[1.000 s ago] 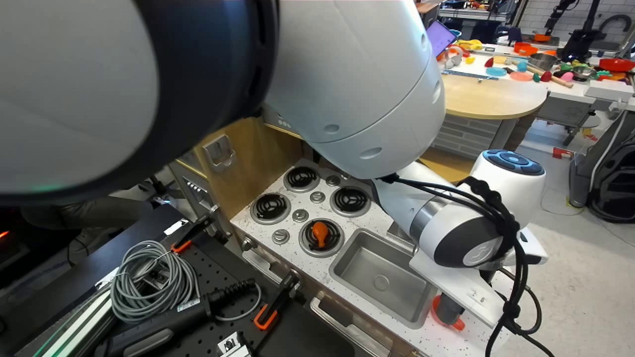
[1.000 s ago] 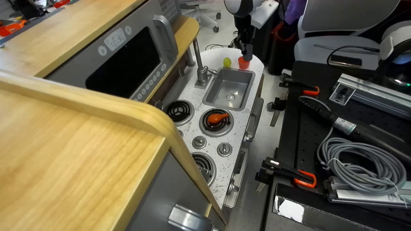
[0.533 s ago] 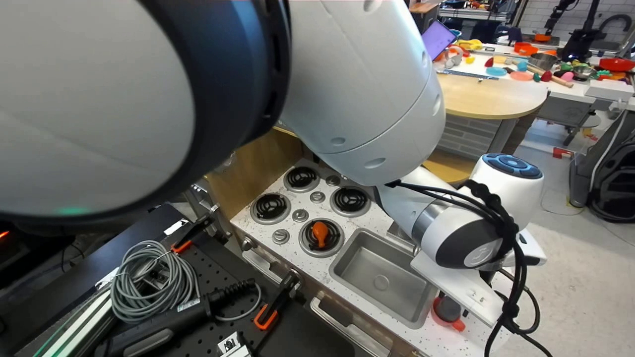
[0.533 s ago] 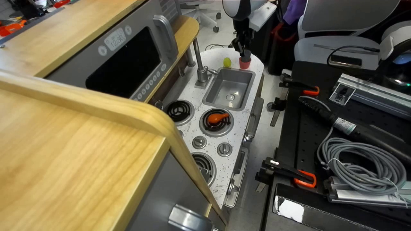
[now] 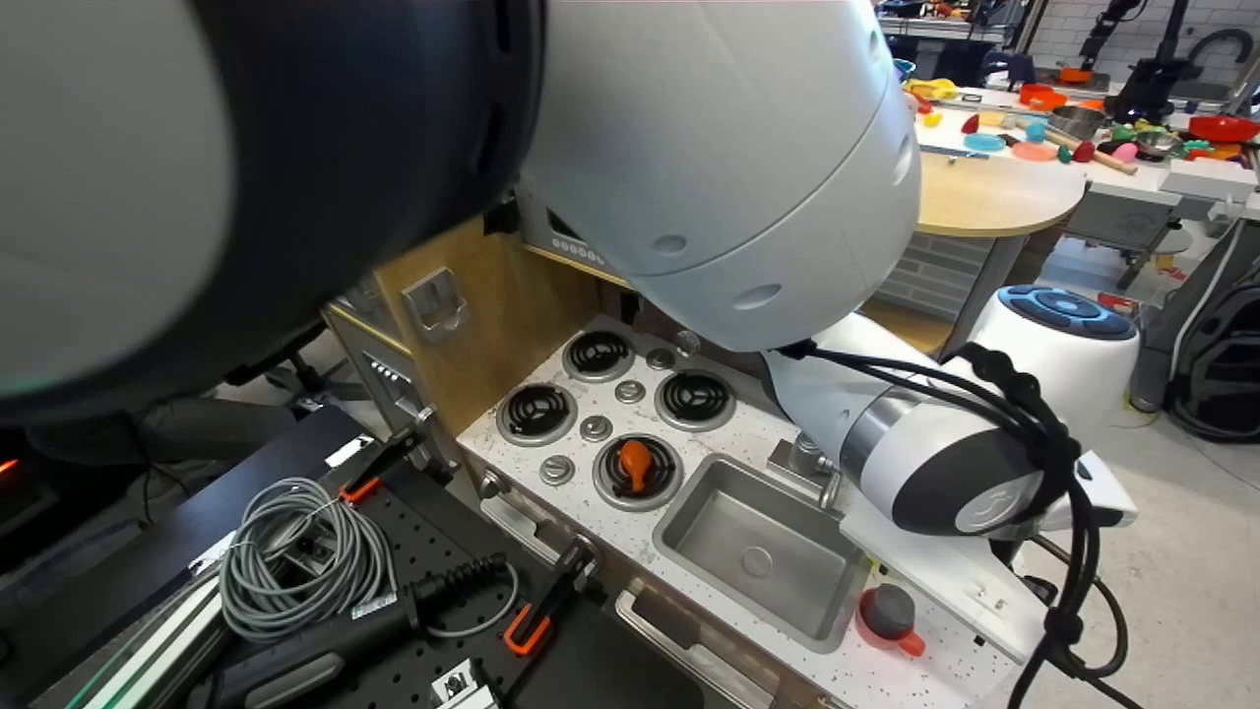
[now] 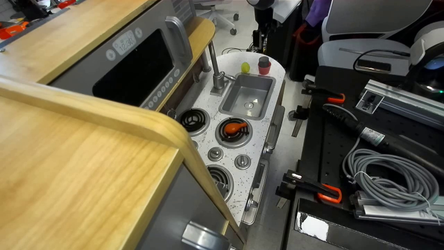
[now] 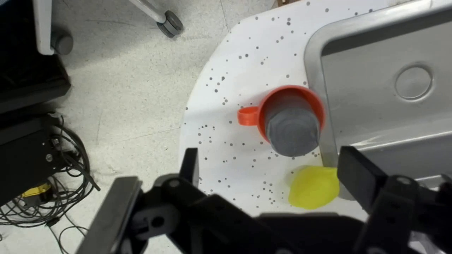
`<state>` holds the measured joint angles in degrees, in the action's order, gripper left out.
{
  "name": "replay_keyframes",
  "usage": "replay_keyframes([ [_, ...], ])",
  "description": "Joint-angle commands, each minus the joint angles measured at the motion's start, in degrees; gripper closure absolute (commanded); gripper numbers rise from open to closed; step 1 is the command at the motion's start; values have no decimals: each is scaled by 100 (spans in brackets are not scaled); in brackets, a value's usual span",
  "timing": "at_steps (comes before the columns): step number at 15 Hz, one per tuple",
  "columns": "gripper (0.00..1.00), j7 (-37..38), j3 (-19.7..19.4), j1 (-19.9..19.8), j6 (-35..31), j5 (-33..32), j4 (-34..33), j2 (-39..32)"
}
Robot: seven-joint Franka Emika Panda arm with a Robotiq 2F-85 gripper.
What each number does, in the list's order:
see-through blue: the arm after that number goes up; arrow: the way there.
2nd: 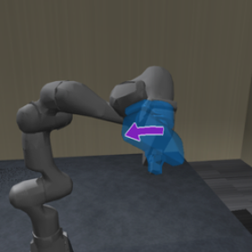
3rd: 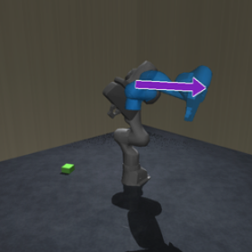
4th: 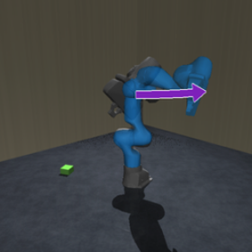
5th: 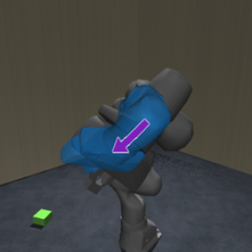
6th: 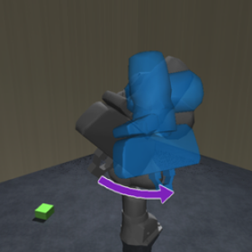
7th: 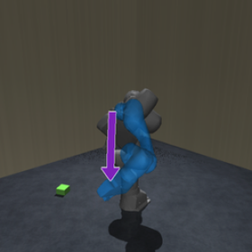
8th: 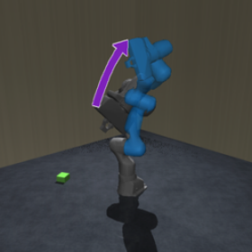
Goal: Place the grey object on the right side of the counter inside the orange cup
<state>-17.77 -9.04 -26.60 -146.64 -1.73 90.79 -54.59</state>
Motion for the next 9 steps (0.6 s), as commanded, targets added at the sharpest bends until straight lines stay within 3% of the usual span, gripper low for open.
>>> replay_keyframes([
  [1,0,-455,32,-146,-186,-119,1298,1062],
  [7,0,-1406,-106,-201,-229,-564,2819,2403],
  [8,0,-1121,-69,-179,-49,-382,2065,1779],
  [9,0,-1223,-93,-178,-50,-411,2297,1991],
])
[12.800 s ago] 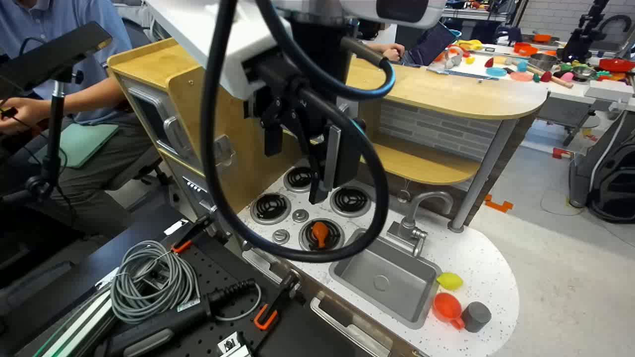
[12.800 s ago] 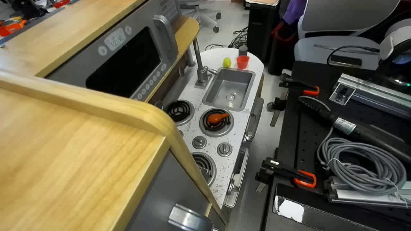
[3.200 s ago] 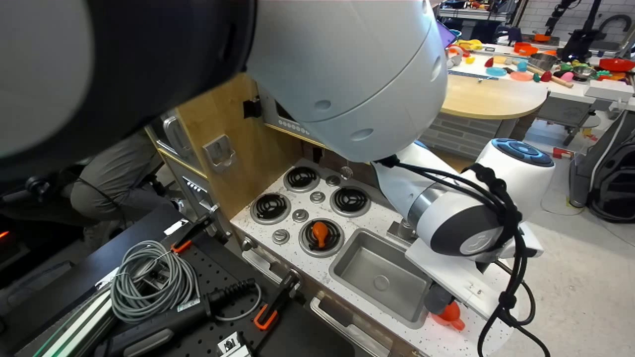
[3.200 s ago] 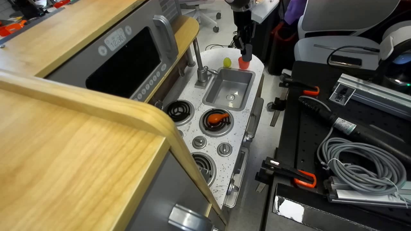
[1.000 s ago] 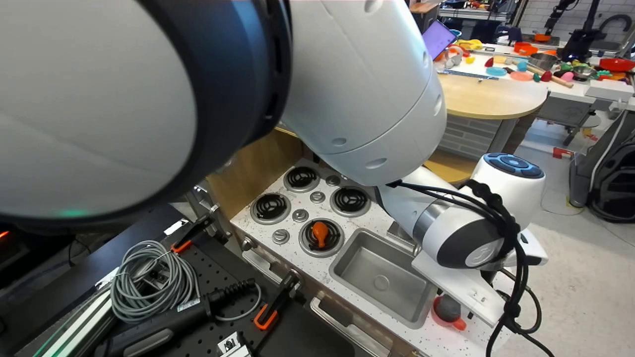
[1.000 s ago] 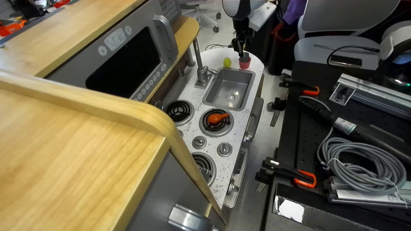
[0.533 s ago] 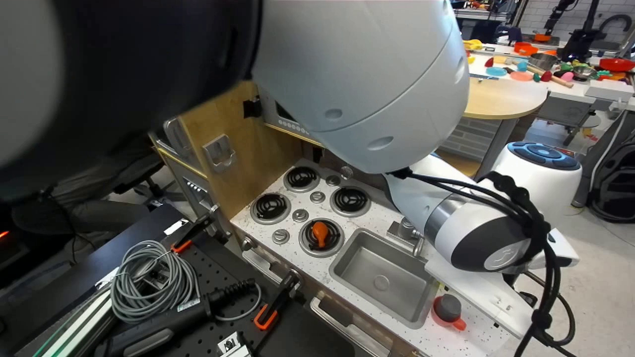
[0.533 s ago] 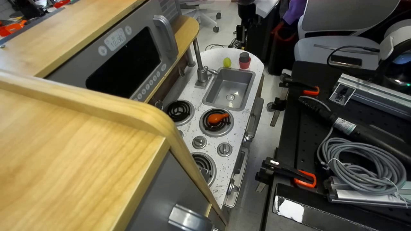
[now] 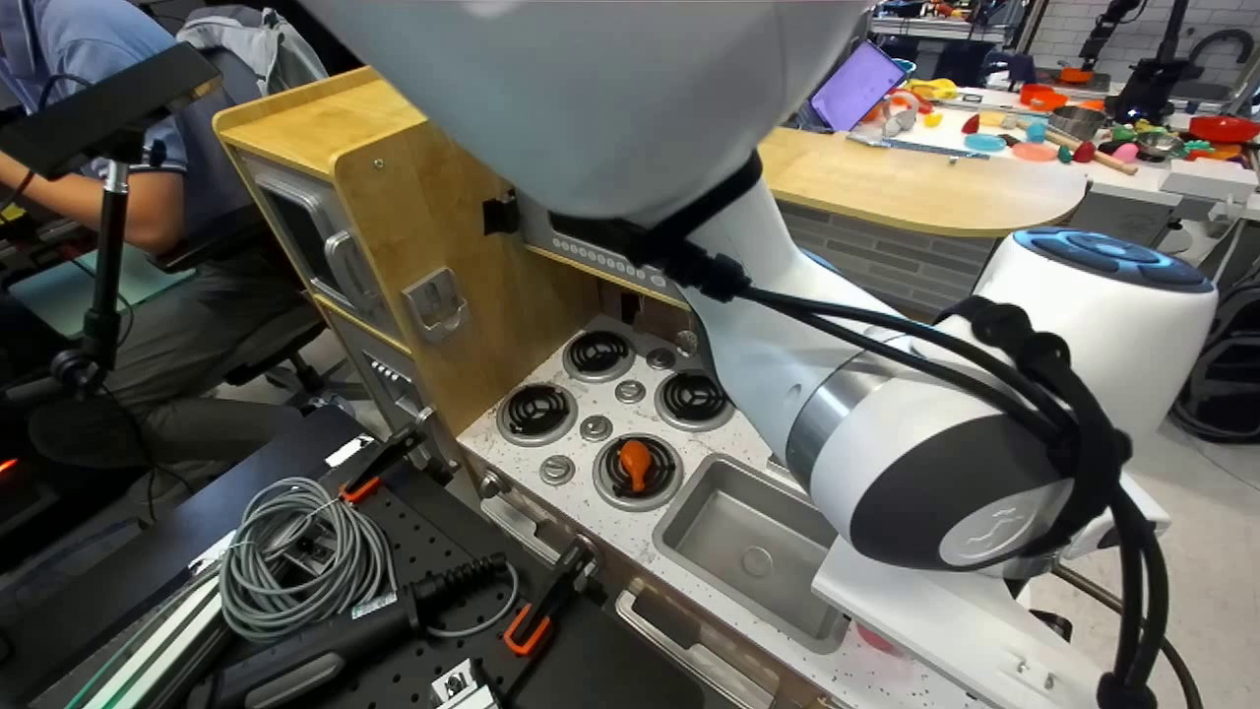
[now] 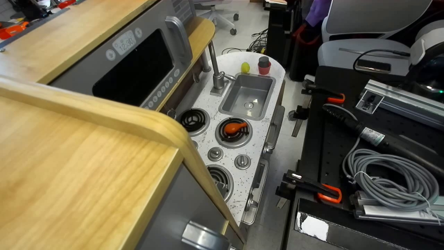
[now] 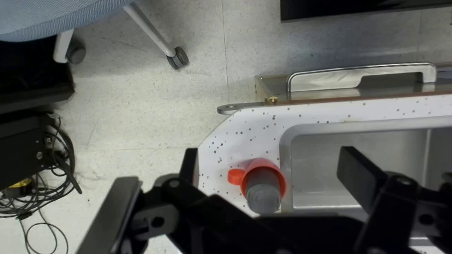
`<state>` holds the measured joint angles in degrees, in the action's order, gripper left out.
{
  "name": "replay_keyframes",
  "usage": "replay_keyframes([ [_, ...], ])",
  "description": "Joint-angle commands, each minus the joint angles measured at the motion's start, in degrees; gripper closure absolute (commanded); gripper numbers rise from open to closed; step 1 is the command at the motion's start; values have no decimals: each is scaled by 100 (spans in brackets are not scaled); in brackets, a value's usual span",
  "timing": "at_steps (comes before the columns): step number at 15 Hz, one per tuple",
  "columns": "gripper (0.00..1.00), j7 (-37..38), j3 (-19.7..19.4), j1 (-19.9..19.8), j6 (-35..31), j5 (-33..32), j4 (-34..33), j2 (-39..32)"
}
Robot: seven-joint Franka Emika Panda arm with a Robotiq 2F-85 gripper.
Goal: Place the grey object on the right side of the counter inside the orange cup
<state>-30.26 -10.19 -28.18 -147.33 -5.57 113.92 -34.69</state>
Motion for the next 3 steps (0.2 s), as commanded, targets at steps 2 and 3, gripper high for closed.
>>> replay_keyframes([
  [2,0,-84,1,-11,17,-30,243,233],
  [3,0,-100,-1,-8,15,-30,296,276],
])
